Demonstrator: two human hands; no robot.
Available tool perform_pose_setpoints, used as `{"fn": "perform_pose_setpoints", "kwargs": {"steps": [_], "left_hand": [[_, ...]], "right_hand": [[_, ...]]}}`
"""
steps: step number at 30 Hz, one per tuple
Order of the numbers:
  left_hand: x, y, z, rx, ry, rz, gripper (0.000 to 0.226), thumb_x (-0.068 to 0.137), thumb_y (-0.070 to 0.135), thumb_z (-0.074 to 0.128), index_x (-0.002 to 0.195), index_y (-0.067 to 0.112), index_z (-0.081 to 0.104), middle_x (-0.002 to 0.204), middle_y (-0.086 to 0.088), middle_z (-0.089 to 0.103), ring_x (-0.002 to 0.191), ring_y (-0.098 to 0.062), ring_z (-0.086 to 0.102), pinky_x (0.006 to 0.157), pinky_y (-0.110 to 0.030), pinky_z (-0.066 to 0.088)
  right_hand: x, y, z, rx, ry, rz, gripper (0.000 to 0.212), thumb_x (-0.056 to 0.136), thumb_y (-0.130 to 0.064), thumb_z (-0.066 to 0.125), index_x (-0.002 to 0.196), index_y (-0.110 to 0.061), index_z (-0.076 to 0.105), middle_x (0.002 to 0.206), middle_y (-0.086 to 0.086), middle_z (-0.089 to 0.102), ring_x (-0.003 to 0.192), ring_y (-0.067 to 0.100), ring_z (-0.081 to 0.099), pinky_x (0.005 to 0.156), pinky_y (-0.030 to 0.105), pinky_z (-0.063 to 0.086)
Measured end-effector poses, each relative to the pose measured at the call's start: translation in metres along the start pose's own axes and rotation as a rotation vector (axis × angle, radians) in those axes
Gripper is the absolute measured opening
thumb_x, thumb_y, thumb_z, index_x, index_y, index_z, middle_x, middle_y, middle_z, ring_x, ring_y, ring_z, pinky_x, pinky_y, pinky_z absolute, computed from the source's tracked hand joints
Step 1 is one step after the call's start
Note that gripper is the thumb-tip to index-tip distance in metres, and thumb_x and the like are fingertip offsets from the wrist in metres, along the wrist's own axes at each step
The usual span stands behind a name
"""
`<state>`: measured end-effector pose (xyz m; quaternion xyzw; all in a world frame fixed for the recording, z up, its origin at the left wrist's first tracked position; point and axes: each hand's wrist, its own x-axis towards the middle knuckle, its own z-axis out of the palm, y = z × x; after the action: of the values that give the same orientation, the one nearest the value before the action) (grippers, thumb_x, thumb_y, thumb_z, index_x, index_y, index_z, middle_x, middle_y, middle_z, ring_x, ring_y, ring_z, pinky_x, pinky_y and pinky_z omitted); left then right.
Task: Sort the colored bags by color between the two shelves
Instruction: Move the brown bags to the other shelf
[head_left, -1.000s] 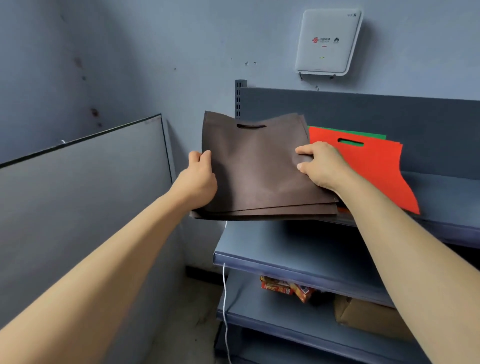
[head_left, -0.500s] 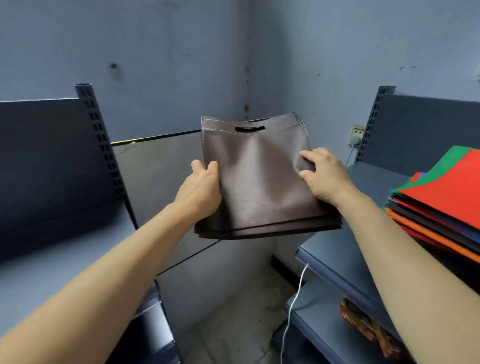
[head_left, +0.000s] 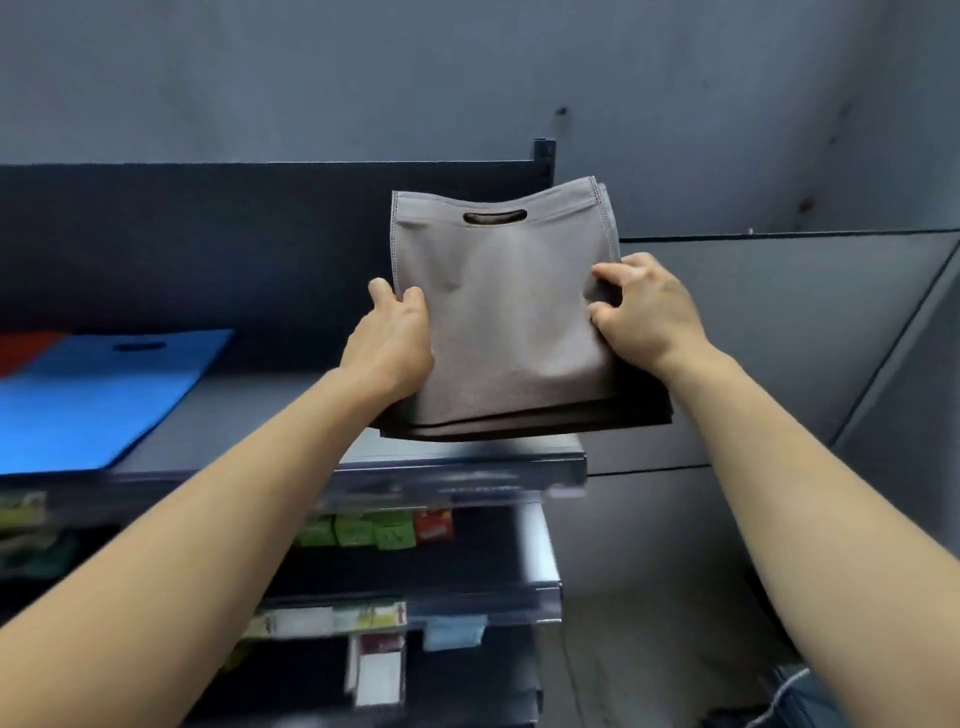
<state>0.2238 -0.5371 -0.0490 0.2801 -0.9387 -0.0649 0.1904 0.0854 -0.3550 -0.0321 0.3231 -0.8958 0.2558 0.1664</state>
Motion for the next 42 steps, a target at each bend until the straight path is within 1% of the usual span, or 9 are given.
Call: {"fn": "perform_pose_setpoints", "kwargs": {"steps": [5,12,18,21,23,27,34,39,42], "left_hand": [[-0.015,-0.089,-0.021,0.046,0.013,-0.131,0.013,0.091,0.004,0.04,0.103,0.002,0.043,0.116,-0.019,0.031,0.07,-0.034,0.047,0.067,-0.043,0.042],[-0.005,-0.2,-0.037,0.051,-0.027,-0.162,0.005,0.091,0.003,0.038,0.086,0.004,0.039,0.106,-0.016,0.031,0.071,-0.032,0.045,0.064,-0.038,0.038],[0.018,-0.262,-0.025,0.003,-0.135,-0.116,0.022,0.091,0.003,0.039,0.069,0.005,0.037,0.102,-0.013,0.032,0.063,-0.027,0.042,0.062,-0.035,0.038],[0.025,-0.283,-0.012,-0.016,-0.185,-0.102,0.017,0.091,0.003,0.038,0.074,0.003,0.041,0.107,-0.017,0.038,0.065,-0.029,0.043,0.063,-0.036,0.038],[0.026,-0.292,-0.004,-0.02,-0.239,-0.113,0.022,0.091,0.003,0.037,0.069,0.005,0.038,0.108,-0.017,0.039,0.064,-0.027,0.042,0.063,-0.035,0.038],[0.028,-0.302,0.012,-0.046,-0.368,-0.122,0.027,0.09,0.003,0.036,0.064,0.008,0.033,0.114,-0.021,0.042,0.055,-0.02,0.032,0.052,-0.03,0.03],[0.03,-0.301,0.012,-0.004,-0.443,-0.145,0.025,0.089,-0.004,0.037,0.066,0.007,0.037,0.121,-0.024,0.043,0.052,-0.017,0.029,0.045,-0.027,0.024],[0.031,-0.303,0.012,0.093,-0.429,-0.177,0.016,0.089,-0.003,0.04,0.074,0.001,0.044,0.117,-0.022,0.044,0.055,-0.02,0.036,0.045,-0.026,0.027],[0.031,-0.305,0.01,0.097,-0.42,-0.172,0.013,0.088,-0.003,0.041,0.092,-0.007,0.053,0.113,-0.024,0.048,0.054,-0.019,0.034,0.044,-0.026,0.025]], "right_hand": [[0.007,-0.084,0.049,0.071,-0.063,-0.087,0.042,0.089,-0.023,0.053,0.131,-0.018,0.055,0.14,0.005,0.043,0.122,0.029,0.048,0.102,0.038,0.041],[0.011,-0.175,0.107,0.075,-0.144,-0.045,0.04,0.087,-0.019,0.053,0.126,-0.012,0.058,0.133,0.009,0.048,0.118,0.03,0.049,0.1,0.037,0.041],[0.017,-0.213,0.144,0.032,-0.2,0.084,0.026,0.079,-0.008,0.052,0.1,0.002,0.062,0.107,0.015,0.06,0.095,0.033,0.055,0.08,0.035,0.046],[0.012,-0.22,0.163,0.017,-0.314,0.161,0.009,0.077,-0.009,0.053,0.074,-0.001,0.053,0.075,0.008,0.055,0.075,0.029,0.049,0.055,0.029,0.037],[0.007,-0.221,0.172,0.01,-0.417,0.227,0.016,0.078,-0.012,0.055,0.065,-0.006,0.048,0.066,0.005,0.048,0.068,0.026,0.046,0.05,0.025,0.031],[0.006,-0.217,0.186,-0.017,-0.463,0.3,0.017,0.08,-0.01,0.055,0.064,-0.008,0.048,0.067,0.007,0.049,0.066,0.025,0.044,0.05,0.024,0.033],[0.013,-0.218,0.202,-0.04,-0.464,0.334,0.012,0.084,-0.016,0.063,0.078,-0.006,0.058,0.079,0.01,0.056,0.074,0.029,0.053,0.062,0.024,0.039],[0.014,-0.227,0.208,-0.096,-0.538,0.321,0.013,0.084,-0.018,0.064,0.078,-0.008,0.058,0.084,0.009,0.057,0.078,0.029,0.054,0.065,0.026,0.04],[0.014,-0.231,0.206,-0.135,-0.554,0.307,0.013,0.084,-0.016,0.062,0.075,-0.009,0.056,0.08,0.008,0.056,0.077,0.03,0.054,0.064,0.026,0.04]]}}
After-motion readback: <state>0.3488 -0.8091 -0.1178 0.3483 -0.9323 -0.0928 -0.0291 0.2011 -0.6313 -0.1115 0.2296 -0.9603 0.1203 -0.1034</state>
